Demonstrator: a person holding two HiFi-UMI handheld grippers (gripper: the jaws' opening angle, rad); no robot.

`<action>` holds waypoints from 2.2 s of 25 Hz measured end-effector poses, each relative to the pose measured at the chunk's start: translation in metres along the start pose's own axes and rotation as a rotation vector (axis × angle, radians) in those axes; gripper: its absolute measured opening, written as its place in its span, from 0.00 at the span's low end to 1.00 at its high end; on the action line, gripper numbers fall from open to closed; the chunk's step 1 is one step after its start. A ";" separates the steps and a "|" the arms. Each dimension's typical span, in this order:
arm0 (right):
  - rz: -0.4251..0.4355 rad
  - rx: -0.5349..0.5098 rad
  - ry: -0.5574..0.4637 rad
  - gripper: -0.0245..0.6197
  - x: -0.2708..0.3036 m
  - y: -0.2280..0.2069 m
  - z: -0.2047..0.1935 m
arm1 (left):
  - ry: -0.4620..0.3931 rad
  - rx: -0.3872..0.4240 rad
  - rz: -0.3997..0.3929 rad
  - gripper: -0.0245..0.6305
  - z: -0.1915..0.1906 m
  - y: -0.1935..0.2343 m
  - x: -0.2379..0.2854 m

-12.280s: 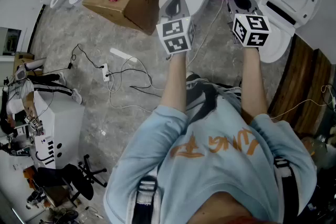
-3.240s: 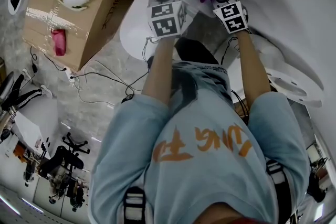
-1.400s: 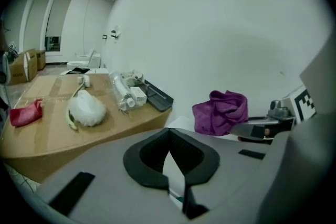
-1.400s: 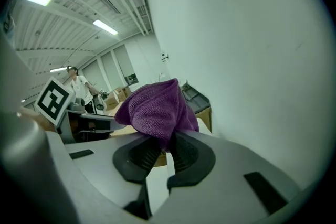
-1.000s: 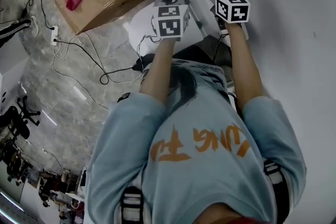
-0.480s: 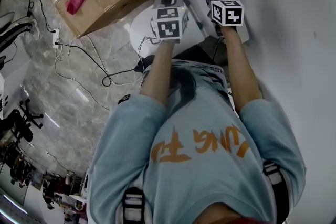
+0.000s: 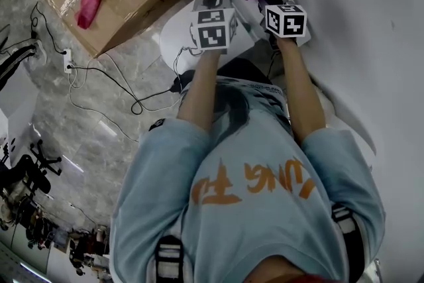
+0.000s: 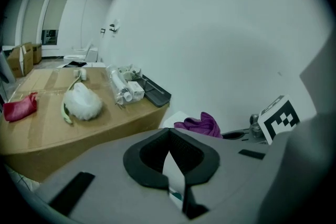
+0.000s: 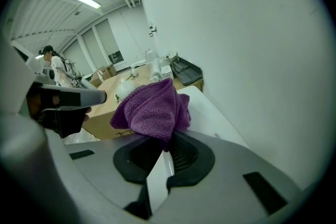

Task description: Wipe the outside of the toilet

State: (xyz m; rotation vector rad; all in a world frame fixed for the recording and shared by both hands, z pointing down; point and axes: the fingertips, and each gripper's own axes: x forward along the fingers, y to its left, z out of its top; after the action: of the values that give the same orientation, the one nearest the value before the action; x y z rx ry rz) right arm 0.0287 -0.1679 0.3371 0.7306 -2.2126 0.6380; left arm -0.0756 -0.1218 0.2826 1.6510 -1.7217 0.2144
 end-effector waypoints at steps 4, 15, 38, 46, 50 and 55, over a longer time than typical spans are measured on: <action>-0.018 0.039 -0.014 0.11 -0.011 -0.003 -0.011 | 0.021 0.019 -0.022 0.07 -0.007 -0.009 -0.001; -0.055 0.097 -0.034 0.11 -0.032 -0.015 -0.034 | 0.066 0.084 -0.092 0.07 -0.019 -0.037 0.008; -0.174 0.335 -0.107 0.11 -0.098 -0.054 -0.111 | 0.148 0.215 -0.228 0.07 -0.058 -0.117 0.020; -0.233 0.418 -0.127 0.12 -0.125 -0.070 -0.143 | 0.186 0.259 -0.274 0.07 -0.077 -0.141 0.021; -0.257 0.454 -0.146 0.12 -0.137 -0.074 -0.156 | 0.202 0.284 -0.295 0.07 -0.086 -0.152 0.020; -0.288 0.494 -0.164 0.12 -0.149 -0.077 -0.171 | 0.217 0.324 -0.307 0.07 -0.096 -0.161 0.015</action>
State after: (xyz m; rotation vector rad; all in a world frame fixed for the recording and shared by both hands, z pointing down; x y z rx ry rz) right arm 0.2472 -0.0709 0.3504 1.3663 -2.0485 1.0173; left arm 0.1104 -0.1039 0.3035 2.0183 -1.3015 0.5260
